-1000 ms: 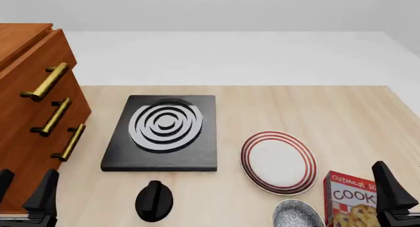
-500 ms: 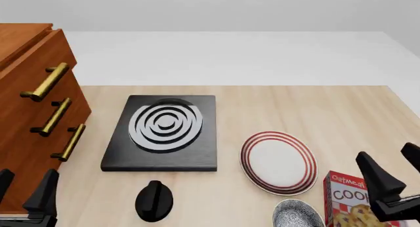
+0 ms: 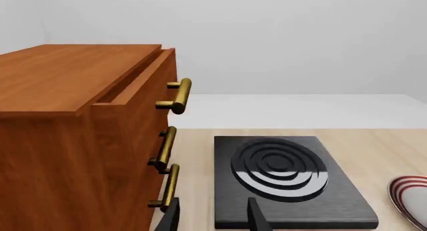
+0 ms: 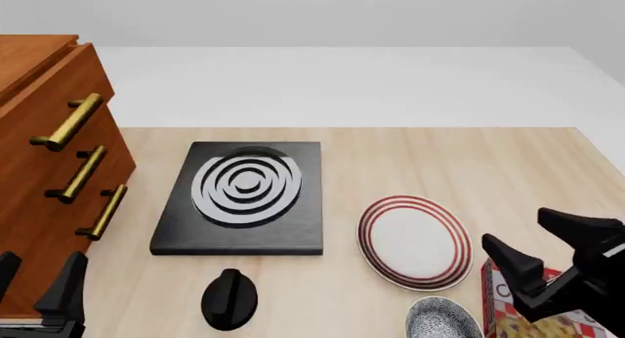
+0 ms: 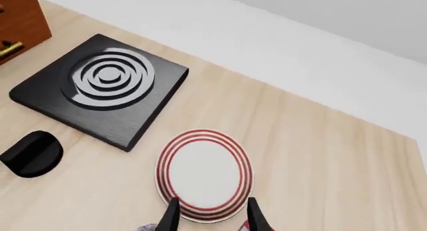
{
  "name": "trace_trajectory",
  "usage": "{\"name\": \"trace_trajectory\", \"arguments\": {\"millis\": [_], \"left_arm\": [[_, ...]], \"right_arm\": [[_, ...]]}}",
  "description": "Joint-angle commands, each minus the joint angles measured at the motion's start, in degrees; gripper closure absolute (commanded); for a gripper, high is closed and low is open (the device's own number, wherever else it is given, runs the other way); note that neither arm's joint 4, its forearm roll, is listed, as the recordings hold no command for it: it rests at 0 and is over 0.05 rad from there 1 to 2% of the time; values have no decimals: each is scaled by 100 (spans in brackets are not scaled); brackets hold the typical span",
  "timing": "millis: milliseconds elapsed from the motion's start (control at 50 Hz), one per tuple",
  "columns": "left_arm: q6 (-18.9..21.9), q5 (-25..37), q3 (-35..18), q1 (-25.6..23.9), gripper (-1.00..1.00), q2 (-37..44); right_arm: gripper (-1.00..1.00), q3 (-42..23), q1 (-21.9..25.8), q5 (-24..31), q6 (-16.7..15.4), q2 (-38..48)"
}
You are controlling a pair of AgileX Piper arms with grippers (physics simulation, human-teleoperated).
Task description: Pick the akita bowl on the ramekin and place it on the plate.
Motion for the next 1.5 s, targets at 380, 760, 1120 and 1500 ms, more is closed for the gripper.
{"name": "trace_trajectory", "arguments": {"millis": [380, 760, 1120, 1500], "left_arm": [[0, 0, 0, 0, -100, 0], [0, 0, 0, 0, -100, 0], [0, 0, 0, 0, -100, 0], [0, 0, 0, 0, -100, 0]], "right_arm": [[-100, -1060, 1018, 1994, -826, 967], [-100, -1427, 1526, 3136, -719, 1392], [-100, -2037, 1975, 3426, -886, 2329], [-100, -2398, 2765, 3649, -364, 2990]]}}
